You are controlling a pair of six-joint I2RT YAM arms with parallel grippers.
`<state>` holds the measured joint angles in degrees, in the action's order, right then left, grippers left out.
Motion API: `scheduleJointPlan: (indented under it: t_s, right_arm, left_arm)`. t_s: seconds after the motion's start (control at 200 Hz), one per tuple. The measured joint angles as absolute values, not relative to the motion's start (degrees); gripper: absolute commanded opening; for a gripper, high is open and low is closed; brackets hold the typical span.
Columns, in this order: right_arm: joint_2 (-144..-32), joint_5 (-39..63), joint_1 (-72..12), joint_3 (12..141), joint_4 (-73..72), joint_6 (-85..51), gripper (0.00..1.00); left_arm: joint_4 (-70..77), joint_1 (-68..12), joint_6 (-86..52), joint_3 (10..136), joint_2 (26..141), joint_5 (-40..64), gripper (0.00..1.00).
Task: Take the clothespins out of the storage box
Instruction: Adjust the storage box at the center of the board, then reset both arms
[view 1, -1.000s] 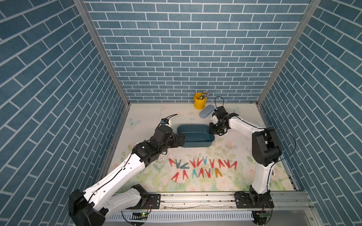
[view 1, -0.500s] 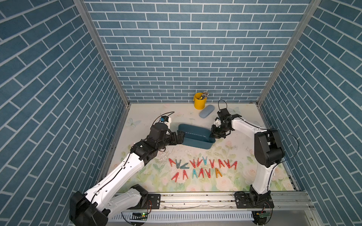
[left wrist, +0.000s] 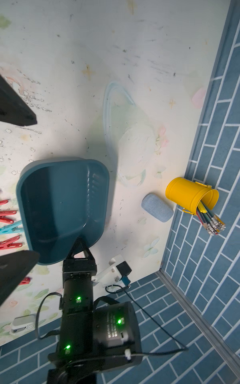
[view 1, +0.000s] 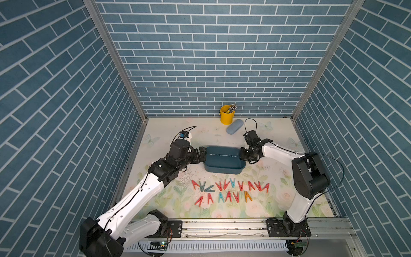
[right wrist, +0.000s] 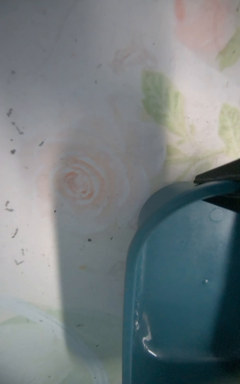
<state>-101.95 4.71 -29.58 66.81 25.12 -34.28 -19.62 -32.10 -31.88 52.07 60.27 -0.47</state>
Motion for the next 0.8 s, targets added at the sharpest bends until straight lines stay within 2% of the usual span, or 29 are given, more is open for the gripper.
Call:
scheduleJointPlan:
  t_s: [0.175,0.245,0.4,0.53,0.675,0.8]
  right_arm:
    - [-99.2,1.8,-31.5,62.1,20.1,-34.5,0.28]
    - [-97.5,1.1,-31.8,60.4,18.4,-34.5,0.39]
    - [-93.3,-0.4,-31.8,58.9,15.4,-34.0,0.49]
    - [-88.1,-2.3,-31.8,57.2,12.1,-32.6,0.64]
    - [-83.0,-7.5,-31.6,55.5,9.8,-30.9,0.92]
    - [-79.1,-13.7,-30.3,53.3,7.4,-29.8,1.00]
  left_arm:
    - [-19.9,-31.9,-32.2,52.2,60.2,-3.7,1.00]
    - [-20.4,-31.8,-32.2,52.4,60.2,-5.2,1.00]
    - [-20.7,-31.3,-32.1,53.1,60.4,-9.2,0.99]
    - [-20.2,-29.8,-31.4,53.1,61.4,-13.5,0.99]
    - [-18.2,-26.2,-30.2,53.1,63.5,-19.4,0.99]
    - [-15.0,-20.2,-28.8,52.1,66.2,-22.7,0.99]
